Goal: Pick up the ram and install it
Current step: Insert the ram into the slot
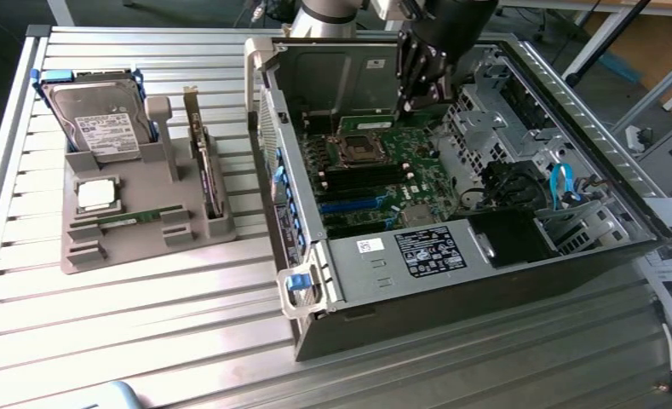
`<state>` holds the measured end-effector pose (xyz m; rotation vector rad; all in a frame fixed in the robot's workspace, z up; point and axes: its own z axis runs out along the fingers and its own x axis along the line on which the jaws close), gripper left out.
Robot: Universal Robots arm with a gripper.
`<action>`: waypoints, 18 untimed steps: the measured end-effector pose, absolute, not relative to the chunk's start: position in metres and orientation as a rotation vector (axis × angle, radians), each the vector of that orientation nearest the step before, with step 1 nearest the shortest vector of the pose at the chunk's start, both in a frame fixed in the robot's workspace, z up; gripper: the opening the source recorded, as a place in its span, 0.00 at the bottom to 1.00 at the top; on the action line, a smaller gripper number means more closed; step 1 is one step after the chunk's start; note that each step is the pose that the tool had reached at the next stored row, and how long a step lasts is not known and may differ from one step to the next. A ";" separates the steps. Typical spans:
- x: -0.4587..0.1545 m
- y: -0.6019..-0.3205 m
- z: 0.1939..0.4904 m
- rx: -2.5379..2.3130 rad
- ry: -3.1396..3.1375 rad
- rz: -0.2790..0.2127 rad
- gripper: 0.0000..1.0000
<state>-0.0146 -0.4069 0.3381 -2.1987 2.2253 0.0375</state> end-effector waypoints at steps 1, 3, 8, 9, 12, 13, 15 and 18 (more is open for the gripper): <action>-0.015 -0.407 0.336 -2.199 2.225 0.038 0.12; -0.015 -0.407 0.333 -2.199 2.225 0.038 0.12; -0.015 -0.407 0.327 -2.199 2.225 0.038 0.12; -0.015 -0.407 0.326 -2.199 2.225 0.038 0.12; -0.015 -0.407 0.323 -2.199 2.225 0.038 0.12; -0.015 -0.407 0.322 -2.199 2.225 0.038 0.12; -0.015 -0.407 0.320 -2.199 2.225 0.038 0.12; -0.015 -0.407 0.317 -2.199 2.225 0.038 0.12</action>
